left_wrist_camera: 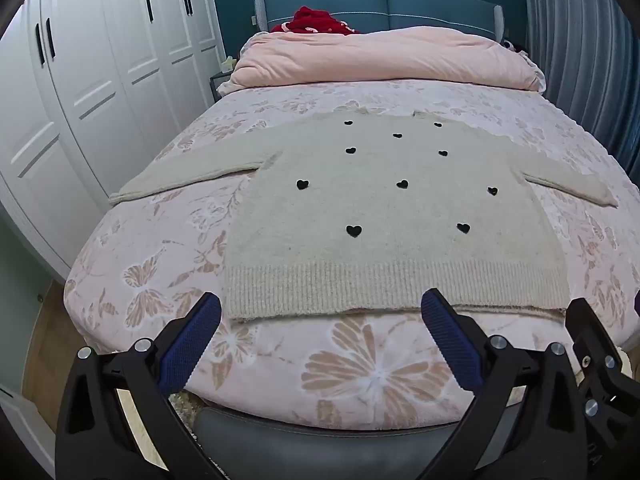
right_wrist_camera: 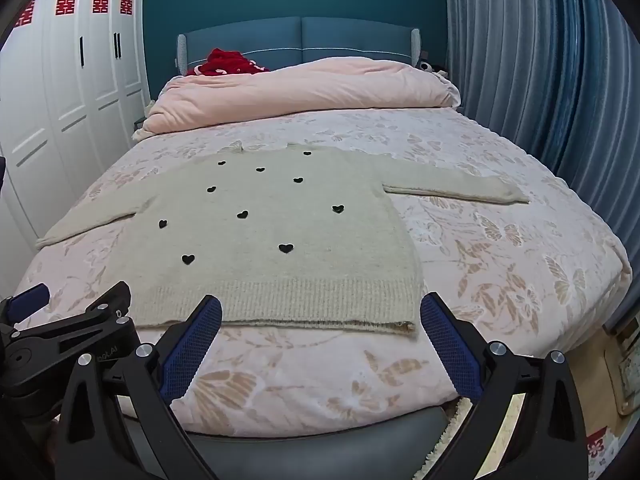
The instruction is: Fold small clothes
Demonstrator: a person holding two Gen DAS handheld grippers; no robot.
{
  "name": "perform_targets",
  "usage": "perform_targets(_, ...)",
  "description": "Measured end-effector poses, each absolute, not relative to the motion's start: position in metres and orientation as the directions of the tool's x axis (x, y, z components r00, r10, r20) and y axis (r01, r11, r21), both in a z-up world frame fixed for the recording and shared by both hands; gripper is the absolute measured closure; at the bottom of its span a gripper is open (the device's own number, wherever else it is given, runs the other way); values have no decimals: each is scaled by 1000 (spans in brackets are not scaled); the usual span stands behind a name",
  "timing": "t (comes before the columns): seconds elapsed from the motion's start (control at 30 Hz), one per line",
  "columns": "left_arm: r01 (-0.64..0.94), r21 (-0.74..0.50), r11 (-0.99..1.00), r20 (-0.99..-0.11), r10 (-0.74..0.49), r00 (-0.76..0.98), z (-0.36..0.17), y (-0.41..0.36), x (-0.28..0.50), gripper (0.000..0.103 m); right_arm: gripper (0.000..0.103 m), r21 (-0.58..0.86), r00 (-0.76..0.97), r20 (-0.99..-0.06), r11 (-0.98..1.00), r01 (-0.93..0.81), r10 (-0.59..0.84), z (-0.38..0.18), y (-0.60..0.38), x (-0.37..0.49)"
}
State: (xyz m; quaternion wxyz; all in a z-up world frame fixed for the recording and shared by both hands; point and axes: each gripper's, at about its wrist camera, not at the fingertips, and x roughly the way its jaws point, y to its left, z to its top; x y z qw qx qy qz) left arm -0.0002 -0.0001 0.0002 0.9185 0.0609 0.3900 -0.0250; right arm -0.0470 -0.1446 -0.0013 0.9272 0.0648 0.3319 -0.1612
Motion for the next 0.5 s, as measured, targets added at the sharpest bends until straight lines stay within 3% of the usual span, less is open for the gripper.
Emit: perform_targets(0.5, 93, 100, 991, -718, 7, 696, 0, 0, 0, 5, 5, 23, 722, -647, 940, 340, -245, -3, -145, -48)
